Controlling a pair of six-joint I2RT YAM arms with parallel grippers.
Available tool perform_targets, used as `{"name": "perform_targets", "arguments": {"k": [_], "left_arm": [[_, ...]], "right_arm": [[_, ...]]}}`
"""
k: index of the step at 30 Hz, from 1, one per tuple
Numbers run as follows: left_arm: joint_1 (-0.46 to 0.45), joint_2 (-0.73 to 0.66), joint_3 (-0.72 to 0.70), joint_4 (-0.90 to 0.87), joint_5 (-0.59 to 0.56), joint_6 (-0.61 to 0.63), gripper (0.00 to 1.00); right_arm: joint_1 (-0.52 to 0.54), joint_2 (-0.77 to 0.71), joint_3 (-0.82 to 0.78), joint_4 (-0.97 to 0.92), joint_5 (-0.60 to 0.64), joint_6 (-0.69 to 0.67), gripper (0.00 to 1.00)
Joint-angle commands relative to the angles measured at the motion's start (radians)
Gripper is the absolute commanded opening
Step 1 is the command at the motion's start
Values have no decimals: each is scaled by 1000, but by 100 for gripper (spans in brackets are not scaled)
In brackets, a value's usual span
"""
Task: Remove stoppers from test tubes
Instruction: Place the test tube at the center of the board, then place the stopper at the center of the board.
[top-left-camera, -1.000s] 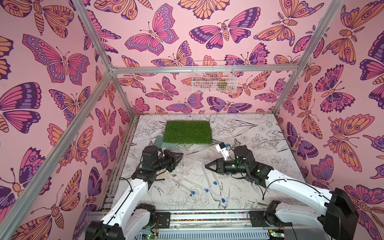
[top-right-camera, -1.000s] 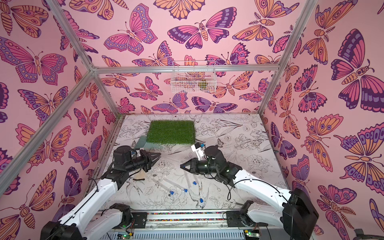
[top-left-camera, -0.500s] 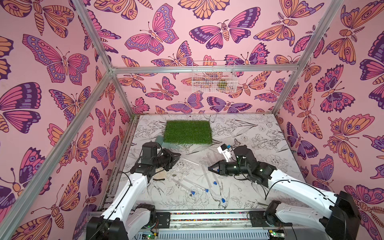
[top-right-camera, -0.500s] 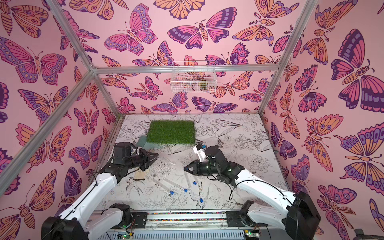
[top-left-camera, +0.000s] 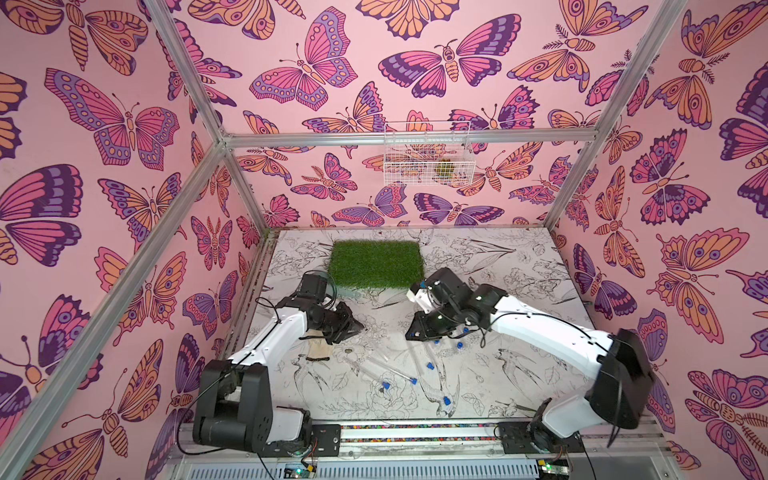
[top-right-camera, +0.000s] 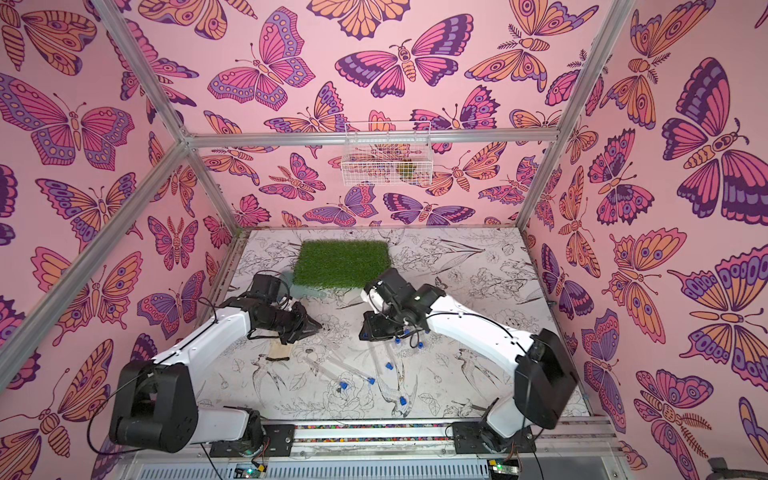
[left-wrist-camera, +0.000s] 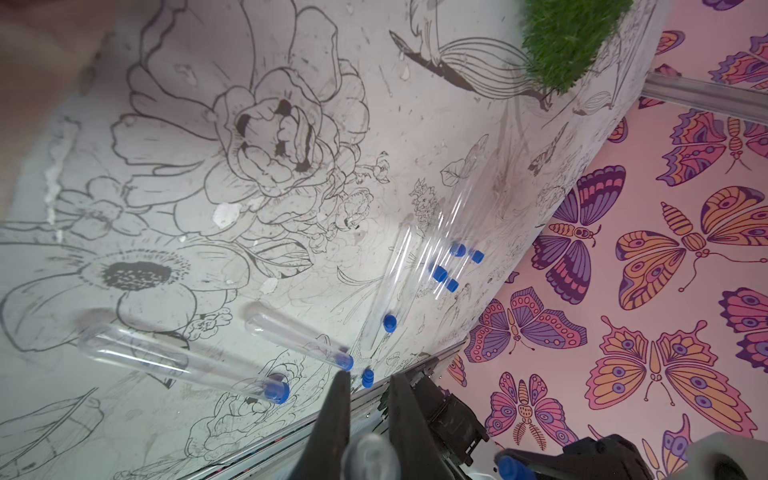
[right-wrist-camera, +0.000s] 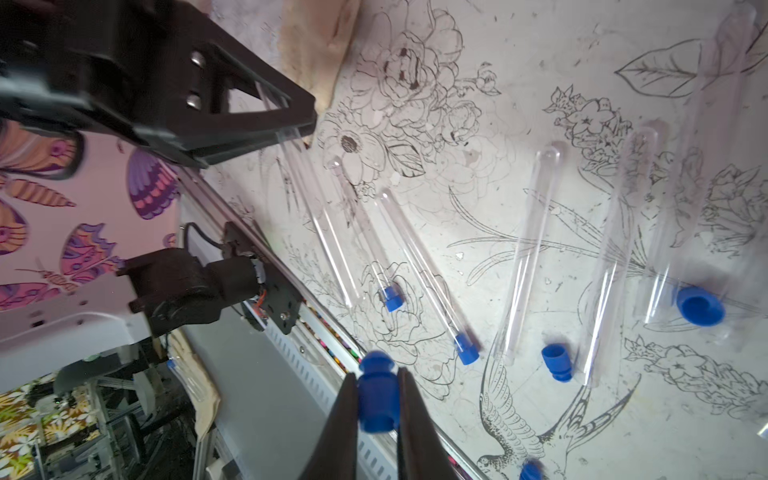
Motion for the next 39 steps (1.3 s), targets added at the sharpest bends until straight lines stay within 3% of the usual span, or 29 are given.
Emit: {"name": "perform_targets", "arguments": {"k": [1, 6, 15, 31, 39], "left_arm": [[2, 61, 42, -76, -4, 122, 0], [1, 146, 77, -89, -23, 165, 0], [1, 300, 172, -87, -43, 204, 0], [-4, 472, 274, -86, -35, 238, 0], [-18, 521, 309, -87, -33, 240, 0]], "right_arm": [[48, 123, 130, -203, 72, -116, 19], [91, 299, 288, -308, 127, -173, 19], [93, 485, 439, -382, 178, -214, 19], [92, 676, 616, -460, 253, -251, 20], [89, 716, 639, -464, 275, -256, 27]]}}
